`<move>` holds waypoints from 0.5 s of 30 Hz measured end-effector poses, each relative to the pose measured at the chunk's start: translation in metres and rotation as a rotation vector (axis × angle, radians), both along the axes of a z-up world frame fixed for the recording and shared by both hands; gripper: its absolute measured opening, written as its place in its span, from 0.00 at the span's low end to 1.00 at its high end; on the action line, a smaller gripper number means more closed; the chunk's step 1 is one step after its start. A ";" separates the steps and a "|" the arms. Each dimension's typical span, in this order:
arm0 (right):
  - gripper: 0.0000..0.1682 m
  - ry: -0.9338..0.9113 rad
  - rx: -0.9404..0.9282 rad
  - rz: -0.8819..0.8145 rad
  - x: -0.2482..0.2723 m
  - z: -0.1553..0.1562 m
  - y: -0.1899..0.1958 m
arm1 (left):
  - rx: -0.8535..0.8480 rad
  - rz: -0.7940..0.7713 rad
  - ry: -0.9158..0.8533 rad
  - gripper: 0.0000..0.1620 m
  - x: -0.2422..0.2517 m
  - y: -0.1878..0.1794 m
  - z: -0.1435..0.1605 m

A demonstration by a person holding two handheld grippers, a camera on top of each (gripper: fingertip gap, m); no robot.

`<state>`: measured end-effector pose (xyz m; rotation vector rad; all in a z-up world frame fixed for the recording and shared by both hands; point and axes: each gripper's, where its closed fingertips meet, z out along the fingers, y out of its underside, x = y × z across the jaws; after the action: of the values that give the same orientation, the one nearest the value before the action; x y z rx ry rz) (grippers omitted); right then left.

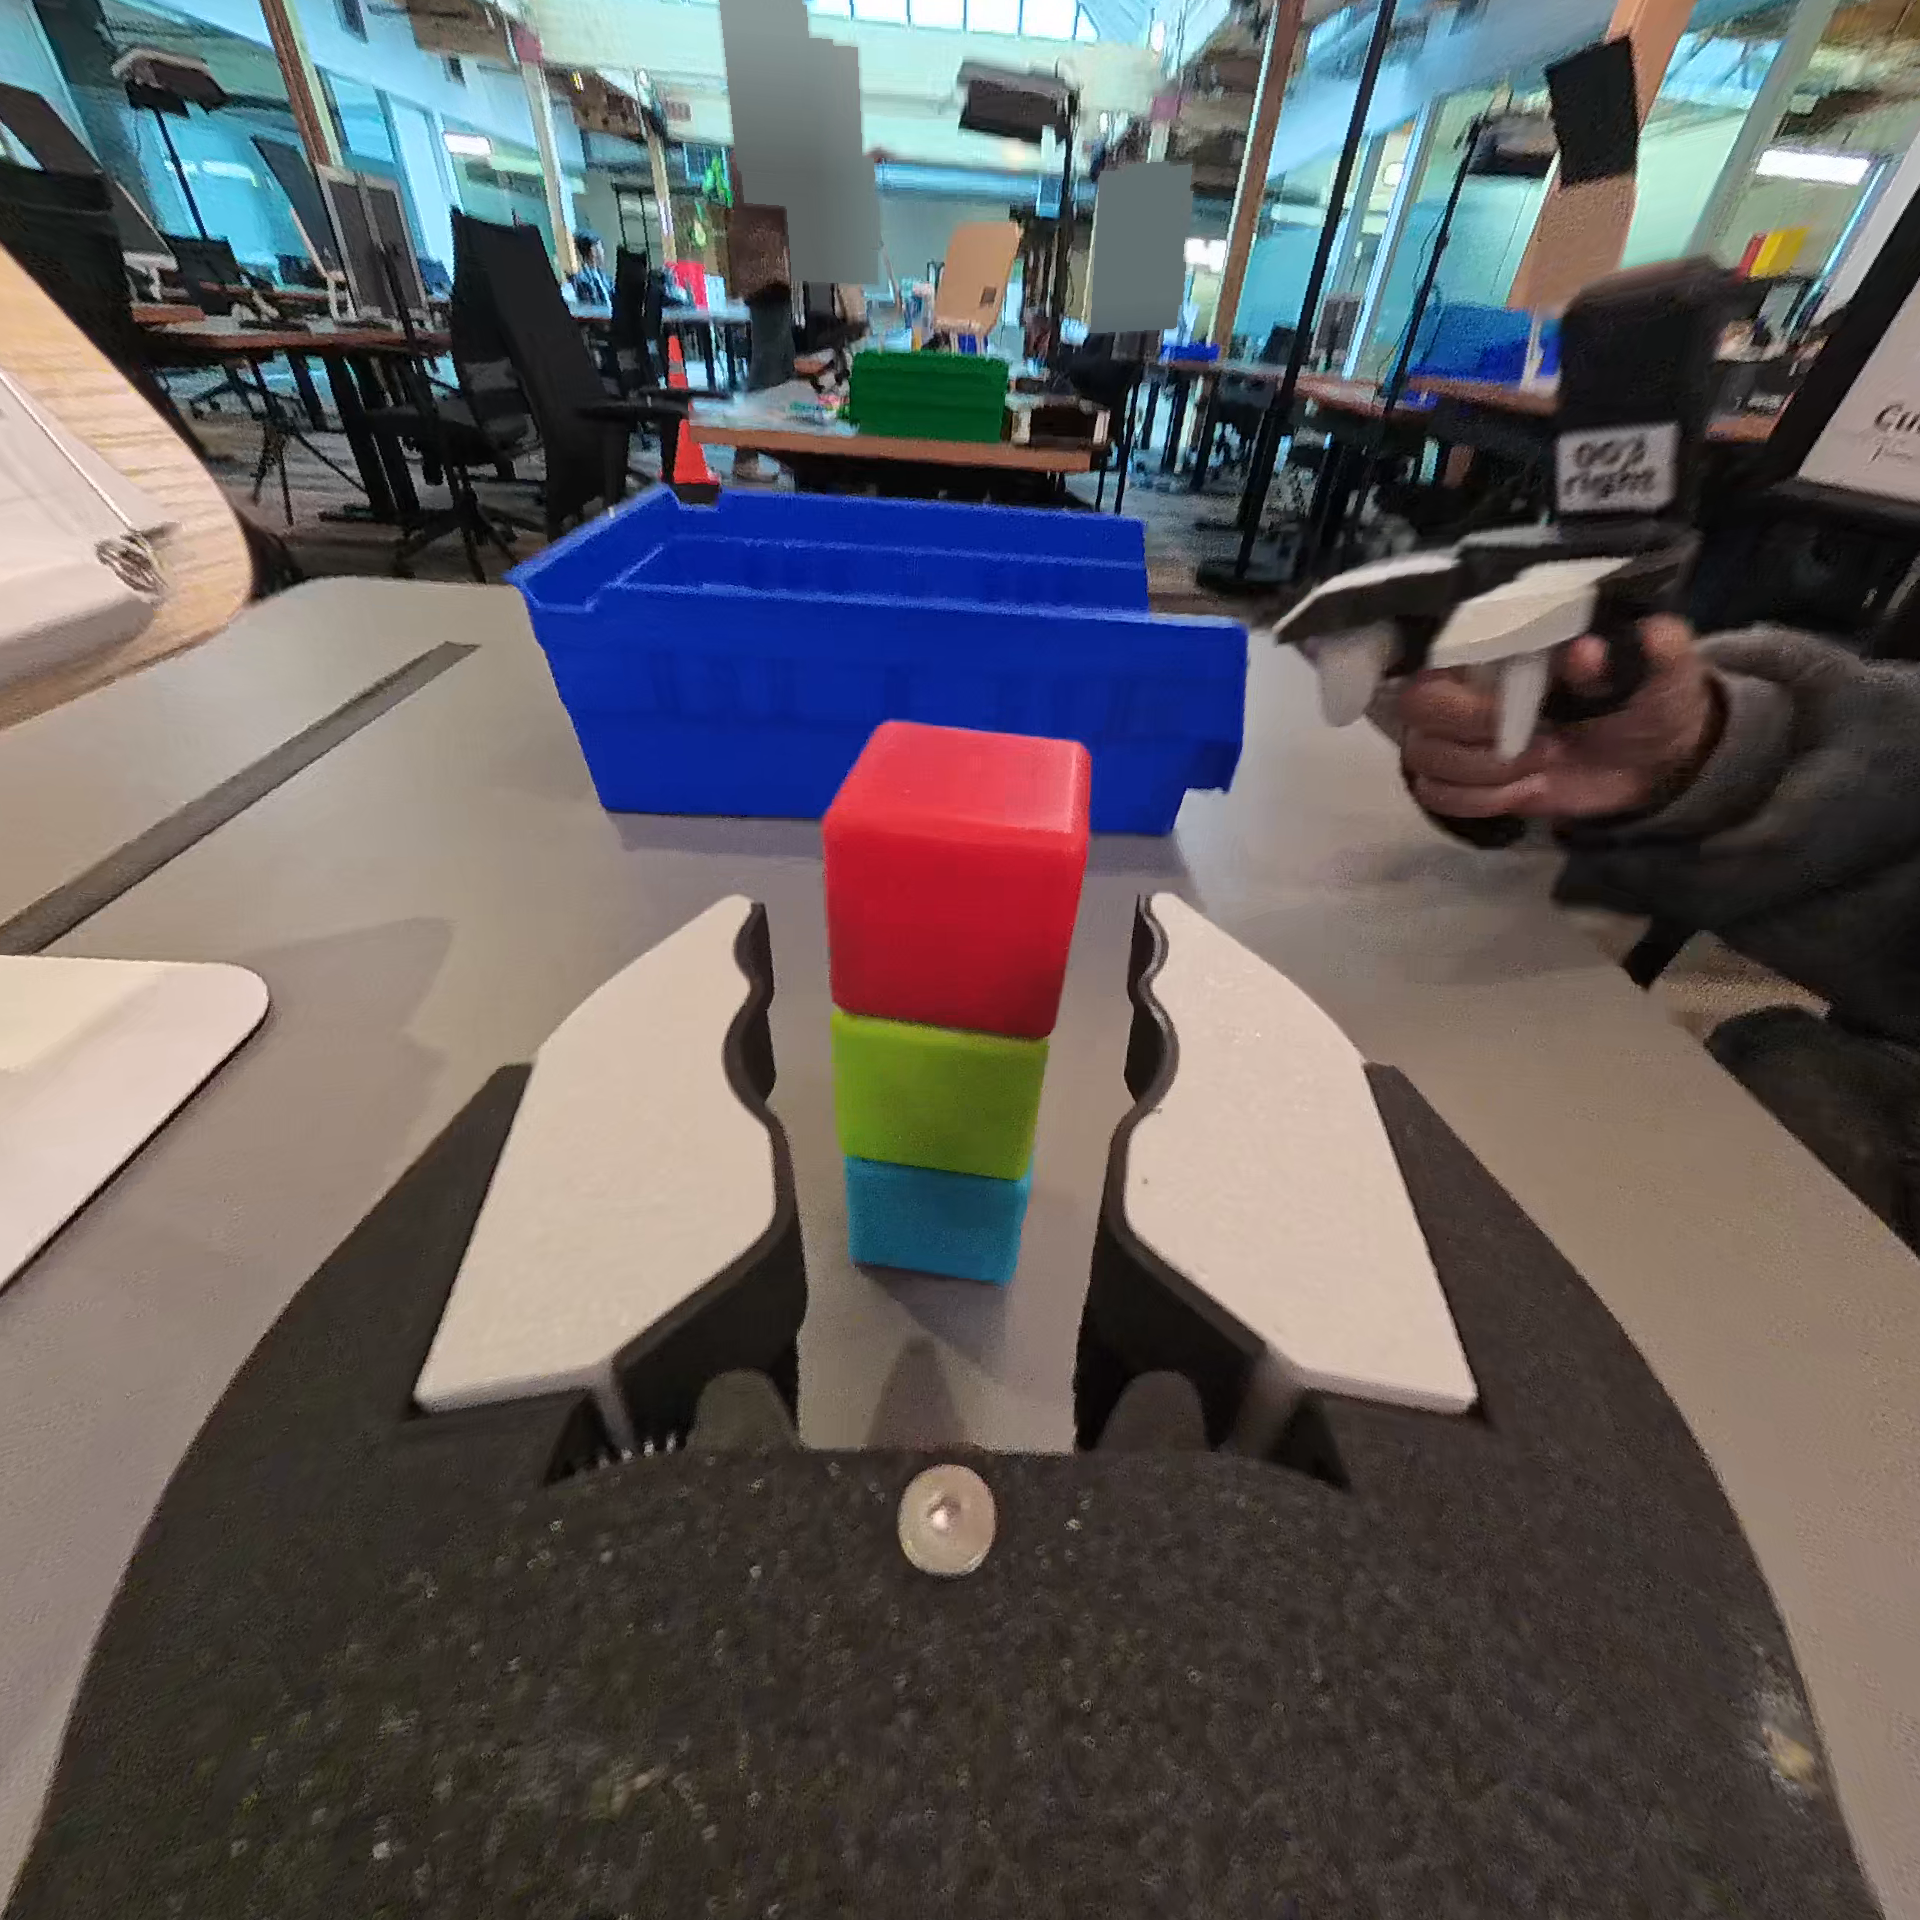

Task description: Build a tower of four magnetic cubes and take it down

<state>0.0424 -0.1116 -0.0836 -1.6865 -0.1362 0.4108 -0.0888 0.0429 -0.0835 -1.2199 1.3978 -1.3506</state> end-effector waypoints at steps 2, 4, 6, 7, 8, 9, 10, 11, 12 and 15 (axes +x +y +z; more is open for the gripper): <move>0.34 0.057 0.020 0.067 -0.020 0.002 -0.013 | 0.030 -0.002 0.065 0.41 -0.001 -0.003 -0.011; 0.35 0.033 0.031 0.130 -0.034 0.003 -0.021 | 0.050 0.005 0.105 0.44 -0.001 -0.003 -0.018; 0.35 -0.024 0.039 0.148 -0.037 0.001 -0.022 | 0.055 0.013 0.128 0.44 -0.001 -0.001 -0.021; 0.34 -0.018 0.034 0.153 -0.036 0.000 -0.022 | 0.053 0.018 0.141 0.44 0.000 0.000 -0.023; 0.34 0.012 0.024 0.168 -0.037 -0.001 -0.022 | 0.047 0.024 0.155 0.44 0.001 0.002 -0.025; 0.34 0.048 0.018 0.187 -0.039 -0.001 -0.023 | 0.042 0.027 0.176 0.44 0.003 0.002 -0.028; 0.34 0.076 0.017 0.197 -0.039 -0.001 -0.023 | 0.042 0.024 0.204 0.44 0.005 0.002 -0.032; 0.33 0.091 0.020 0.202 -0.040 0.000 -0.022 | 0.047 0.019 0.236 0.44 0.007 0.001 -0.037; 0.33 0.095 0.024 0.212 -0.041 0.001 -0.022 | 0.057 0.015 0.270 0.44 0.009 0.000 -0.042; 0.33 0.081 0.021 0.234 -0.045 0.000 -0.022 | 0.086 0.010 0.345 0.44 0.013 -0.003 -0.054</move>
<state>-0.0028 -0.1332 -0.0840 -1.6361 -0.2780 0.6497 -0.0755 0.0402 -0.1371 -1.4478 1.6650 -1.0948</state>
